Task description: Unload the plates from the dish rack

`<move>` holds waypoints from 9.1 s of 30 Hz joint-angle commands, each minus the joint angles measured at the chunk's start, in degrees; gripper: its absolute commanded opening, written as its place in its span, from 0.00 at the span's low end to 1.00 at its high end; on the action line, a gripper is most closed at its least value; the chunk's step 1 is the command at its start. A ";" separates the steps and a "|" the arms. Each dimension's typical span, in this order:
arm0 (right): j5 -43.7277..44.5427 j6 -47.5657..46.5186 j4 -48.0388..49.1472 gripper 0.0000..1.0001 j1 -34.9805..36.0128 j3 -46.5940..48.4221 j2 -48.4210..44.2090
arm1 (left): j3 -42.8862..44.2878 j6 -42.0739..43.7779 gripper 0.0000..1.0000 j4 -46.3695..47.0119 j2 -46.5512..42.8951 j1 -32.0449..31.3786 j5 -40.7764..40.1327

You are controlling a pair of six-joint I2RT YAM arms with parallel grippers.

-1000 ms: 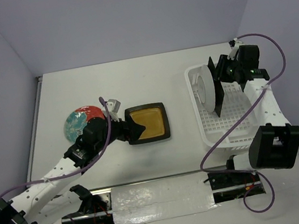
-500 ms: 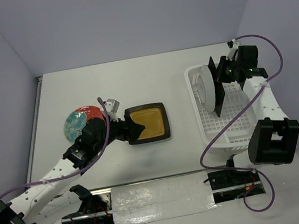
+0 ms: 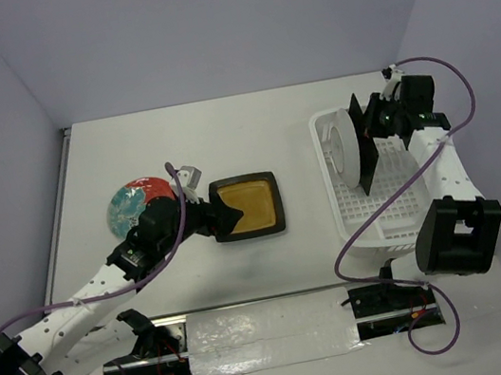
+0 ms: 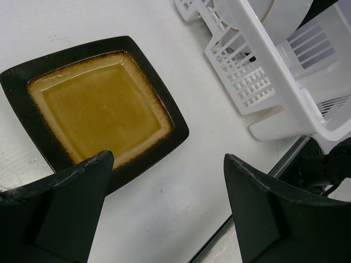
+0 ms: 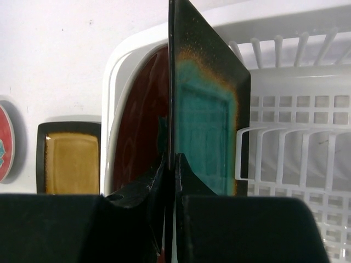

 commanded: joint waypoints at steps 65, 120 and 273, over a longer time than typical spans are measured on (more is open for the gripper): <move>25.63 -80.32 70.46 0.00 66.54 -28.30 -9.31 | 30.97 -2.90 1.00 -39.98 -14.31 7.01 -18.93; 31.78 -82.35 108.27 0.03 71.73 -41.76 23.83 | 22.53 -1.94 0.99 -34.53 -20.29 7.09 -17.27; 8.32 9.42 0.78 0.58 7.13 -5.54 -22.75 | 3.19 -2.29 0.97 -9.39 -6.76 2.79 -0.65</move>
